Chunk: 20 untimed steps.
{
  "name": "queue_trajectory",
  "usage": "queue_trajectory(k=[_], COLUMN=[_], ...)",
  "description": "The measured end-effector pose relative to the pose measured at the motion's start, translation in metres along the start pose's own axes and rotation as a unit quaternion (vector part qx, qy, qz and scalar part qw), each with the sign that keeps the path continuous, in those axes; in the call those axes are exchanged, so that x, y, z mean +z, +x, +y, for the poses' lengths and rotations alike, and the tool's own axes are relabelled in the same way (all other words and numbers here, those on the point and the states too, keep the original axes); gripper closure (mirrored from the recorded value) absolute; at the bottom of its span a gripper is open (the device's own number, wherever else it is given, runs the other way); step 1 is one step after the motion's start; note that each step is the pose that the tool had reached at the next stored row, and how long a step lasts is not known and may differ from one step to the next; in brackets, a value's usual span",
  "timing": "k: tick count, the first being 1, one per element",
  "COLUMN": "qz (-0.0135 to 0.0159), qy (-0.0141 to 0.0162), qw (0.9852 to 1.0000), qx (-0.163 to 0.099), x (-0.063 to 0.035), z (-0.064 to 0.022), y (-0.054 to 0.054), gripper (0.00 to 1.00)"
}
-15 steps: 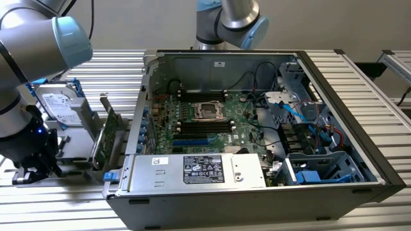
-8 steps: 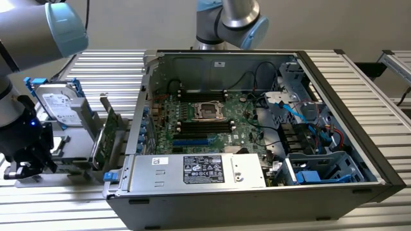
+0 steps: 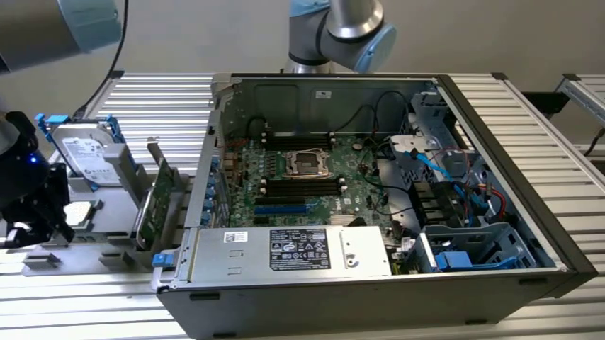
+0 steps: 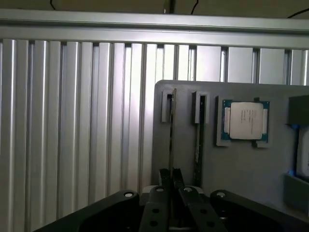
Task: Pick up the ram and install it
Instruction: 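Pick up the ram and move it above insertion slot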
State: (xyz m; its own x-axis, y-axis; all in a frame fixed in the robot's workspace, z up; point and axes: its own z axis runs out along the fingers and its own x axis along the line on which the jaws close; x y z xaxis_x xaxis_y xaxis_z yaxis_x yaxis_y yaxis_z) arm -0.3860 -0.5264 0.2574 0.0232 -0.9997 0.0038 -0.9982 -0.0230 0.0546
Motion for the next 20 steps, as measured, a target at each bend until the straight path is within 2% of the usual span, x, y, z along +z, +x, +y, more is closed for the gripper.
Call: queue_trajectory(k=[13,20], qz=[0.0000,0.0000], qy=[-0.0083,-0.0164], qw=[0.9999,0.9998], qx=[-0.008,-0.013], x=[-0.0615,-0.0941], z=[-0.0445,-0.0660], y=[0.001,0.002], gripper=[0.86,0.86])
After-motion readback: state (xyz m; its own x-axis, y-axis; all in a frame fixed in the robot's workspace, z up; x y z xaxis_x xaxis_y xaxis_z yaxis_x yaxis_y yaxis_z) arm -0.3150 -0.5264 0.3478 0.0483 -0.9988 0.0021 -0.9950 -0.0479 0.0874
